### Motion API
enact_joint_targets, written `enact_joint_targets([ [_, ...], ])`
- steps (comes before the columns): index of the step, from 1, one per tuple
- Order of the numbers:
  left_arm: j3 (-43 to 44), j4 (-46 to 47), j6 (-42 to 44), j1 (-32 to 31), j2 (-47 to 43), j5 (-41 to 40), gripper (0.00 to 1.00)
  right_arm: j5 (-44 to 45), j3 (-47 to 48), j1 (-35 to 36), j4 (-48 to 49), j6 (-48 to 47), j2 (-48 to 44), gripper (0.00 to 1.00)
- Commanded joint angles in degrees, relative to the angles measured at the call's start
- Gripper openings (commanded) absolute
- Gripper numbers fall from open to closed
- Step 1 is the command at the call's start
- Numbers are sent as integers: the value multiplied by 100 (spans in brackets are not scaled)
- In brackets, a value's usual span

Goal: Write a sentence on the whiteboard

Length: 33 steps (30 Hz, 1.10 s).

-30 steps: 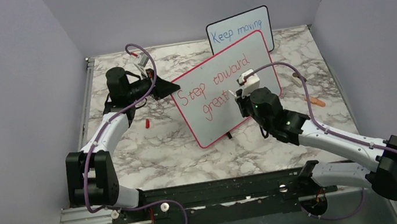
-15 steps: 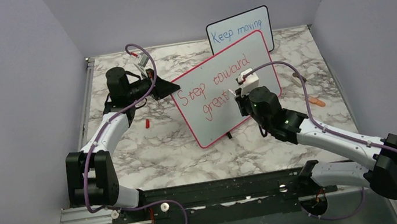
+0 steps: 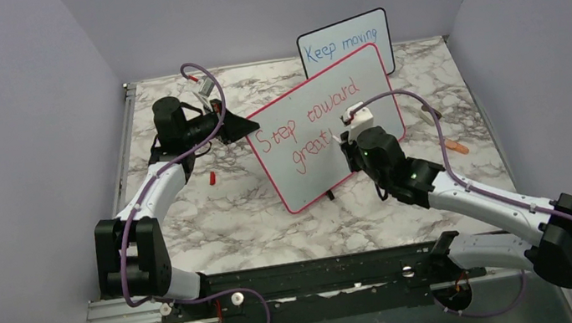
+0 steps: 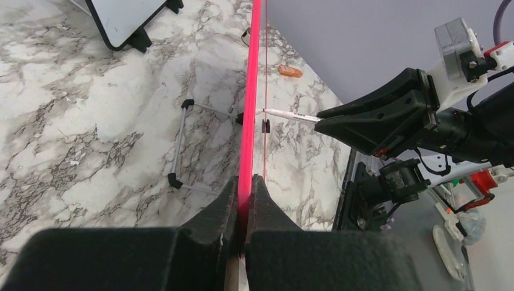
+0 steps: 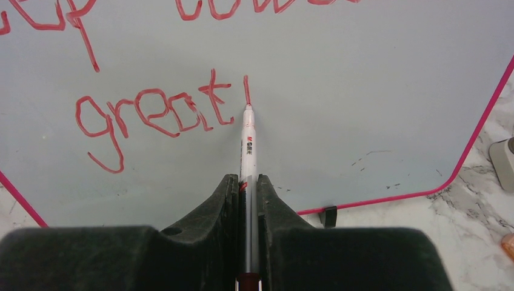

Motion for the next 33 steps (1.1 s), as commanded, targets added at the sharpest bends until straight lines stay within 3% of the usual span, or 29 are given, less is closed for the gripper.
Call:
enact_joint_targets([
  [1,6,-468,251,-19,177,-93,0,-187,-95,-41,-444,185,-58,0],
  [10,1,-468,259,-28,182,-92,0,-245,-160,-43,-550,270,-141,0],
  [33,6,-468,268,-36,159,-74,0,151,54,-50,233,-112,-7,0],
])
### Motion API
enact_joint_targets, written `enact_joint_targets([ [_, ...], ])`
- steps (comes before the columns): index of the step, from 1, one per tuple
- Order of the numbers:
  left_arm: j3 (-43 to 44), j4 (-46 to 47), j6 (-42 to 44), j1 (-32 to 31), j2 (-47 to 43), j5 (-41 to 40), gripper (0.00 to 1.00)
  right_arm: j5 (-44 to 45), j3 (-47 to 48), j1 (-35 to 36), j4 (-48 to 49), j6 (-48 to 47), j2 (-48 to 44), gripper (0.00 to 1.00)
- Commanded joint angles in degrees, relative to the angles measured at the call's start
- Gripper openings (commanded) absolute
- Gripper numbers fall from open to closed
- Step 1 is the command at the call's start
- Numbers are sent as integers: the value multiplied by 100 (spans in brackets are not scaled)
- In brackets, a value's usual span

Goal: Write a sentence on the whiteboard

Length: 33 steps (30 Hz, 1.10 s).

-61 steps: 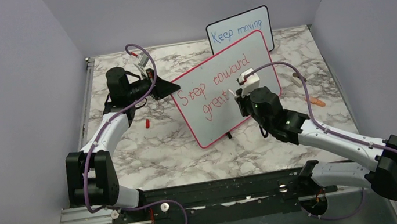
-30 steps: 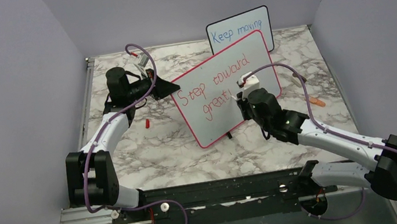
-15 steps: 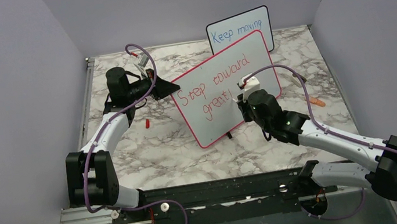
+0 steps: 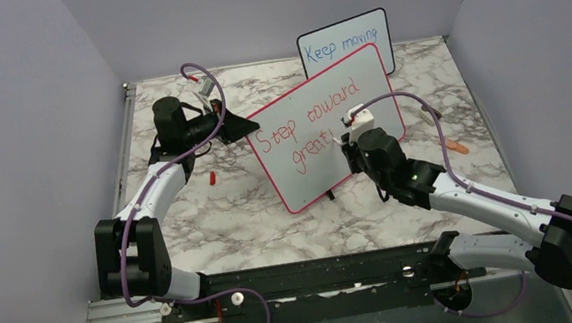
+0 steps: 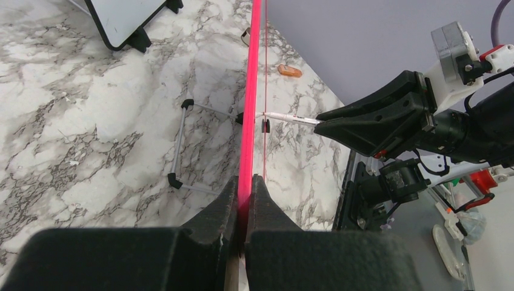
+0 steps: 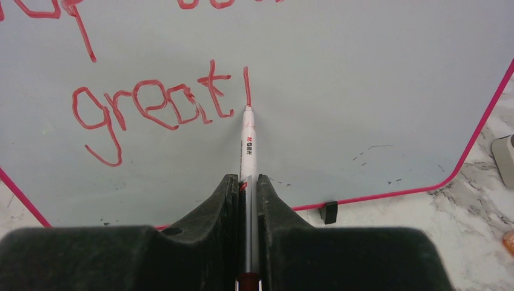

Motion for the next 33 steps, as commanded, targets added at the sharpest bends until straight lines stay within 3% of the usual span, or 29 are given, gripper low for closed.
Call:
enact_joint_targets([
  [1,3,-467,266,-31,159,-74,0,201,140,-50,362,-129,79,0],
  [20,12,-475,266,-29,160,-66,0,270,331,-142,605,-197,235,0],
  [33,3,-475,266,-29,168,-84,0,228,121,-229,110,68,55,0],
])
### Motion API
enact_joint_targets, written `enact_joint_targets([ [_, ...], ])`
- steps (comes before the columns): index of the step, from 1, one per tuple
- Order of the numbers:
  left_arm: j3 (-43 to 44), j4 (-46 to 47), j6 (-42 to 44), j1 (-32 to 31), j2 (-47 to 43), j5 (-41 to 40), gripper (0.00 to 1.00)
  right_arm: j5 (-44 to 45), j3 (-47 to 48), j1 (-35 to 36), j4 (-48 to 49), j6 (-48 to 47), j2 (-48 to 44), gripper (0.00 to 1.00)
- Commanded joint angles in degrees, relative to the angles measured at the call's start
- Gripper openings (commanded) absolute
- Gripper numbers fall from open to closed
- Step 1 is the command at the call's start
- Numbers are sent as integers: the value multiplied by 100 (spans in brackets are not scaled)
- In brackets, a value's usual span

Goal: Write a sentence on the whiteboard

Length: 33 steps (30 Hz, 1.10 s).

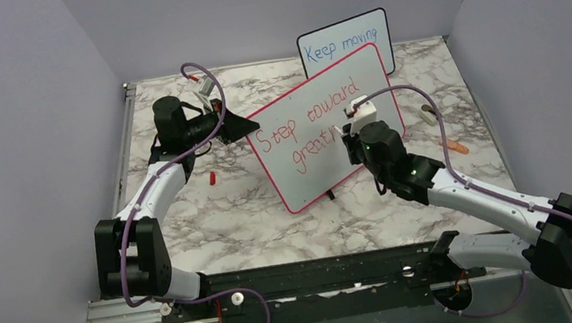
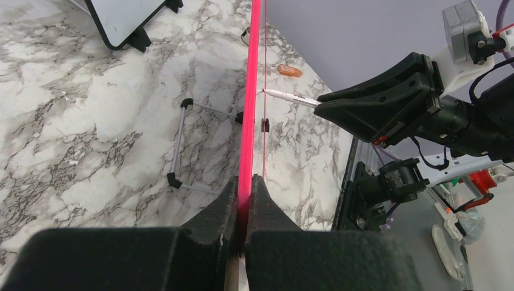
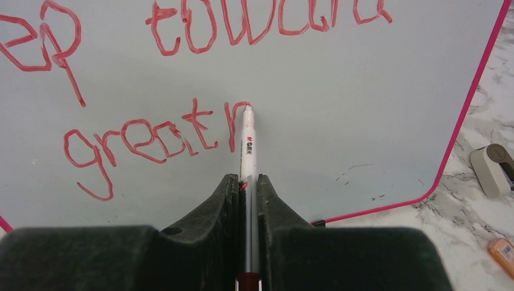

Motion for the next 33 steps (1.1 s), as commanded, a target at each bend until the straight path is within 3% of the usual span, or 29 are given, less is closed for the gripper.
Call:
enact_joint_targets([
  [1,-27,-418,262,-29,170,-88,0,51,-81,-42,-281,202,-118,0],
  [15,-27,-422,265,-30,168,-92,0,-125,-191,-47,-706,397,-190,0],
  [33,-27,-435,271,-29,156,-101,0,-72,-33,-216,-300,165,-445,0],
])
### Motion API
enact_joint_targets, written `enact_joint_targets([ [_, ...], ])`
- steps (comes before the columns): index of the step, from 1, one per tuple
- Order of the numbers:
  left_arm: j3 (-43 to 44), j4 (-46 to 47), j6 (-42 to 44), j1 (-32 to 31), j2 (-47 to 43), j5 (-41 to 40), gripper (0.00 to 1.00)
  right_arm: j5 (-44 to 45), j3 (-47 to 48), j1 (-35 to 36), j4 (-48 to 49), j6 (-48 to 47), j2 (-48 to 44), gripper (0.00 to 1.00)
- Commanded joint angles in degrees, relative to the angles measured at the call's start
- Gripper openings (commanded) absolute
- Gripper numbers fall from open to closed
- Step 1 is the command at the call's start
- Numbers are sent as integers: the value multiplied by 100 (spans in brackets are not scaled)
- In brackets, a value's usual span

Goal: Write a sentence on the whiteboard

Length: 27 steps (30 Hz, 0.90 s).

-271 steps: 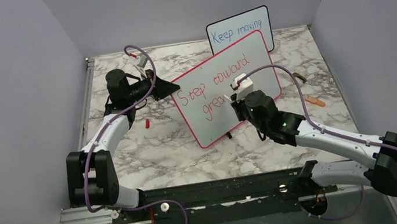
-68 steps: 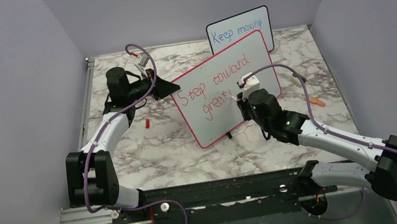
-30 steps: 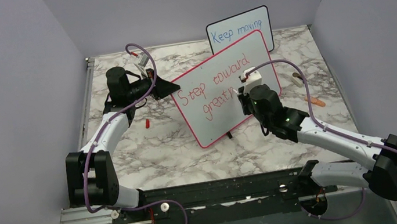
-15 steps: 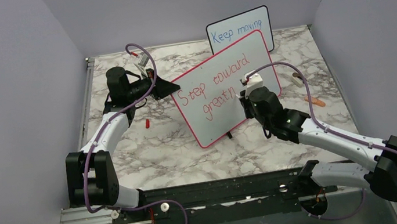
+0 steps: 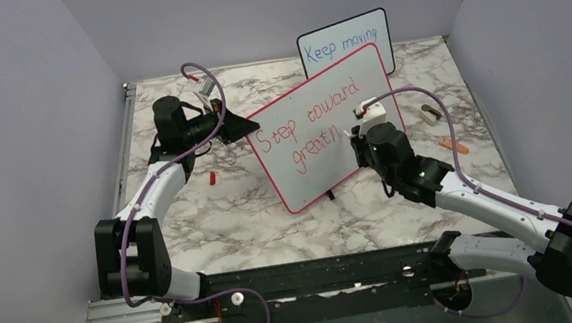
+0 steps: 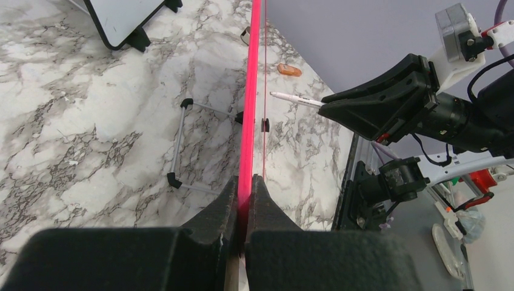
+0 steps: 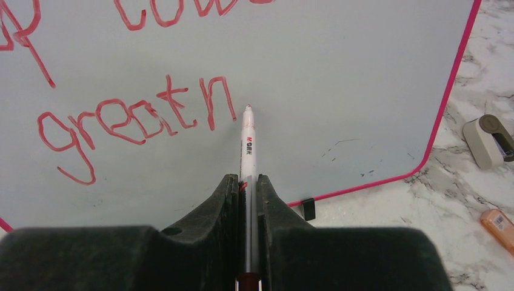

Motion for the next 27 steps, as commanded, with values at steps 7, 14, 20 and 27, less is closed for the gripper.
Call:
enact_joint_targets([
  [7,-32,-429,260,-31,168,-95,0,-222,138,-153,437,-123,40,0],
  [14,-23,-429,260,-28,176,-92,0,-369,125,-243,562,-112,152,0],
  [20,-23,-429,257,-29,169,-81,0,-476,96,-368,561,-81,242,0],
  [27,-23,-429,259,-34,160,-79,0,-278,100,-448,464,-113,223,0],
])
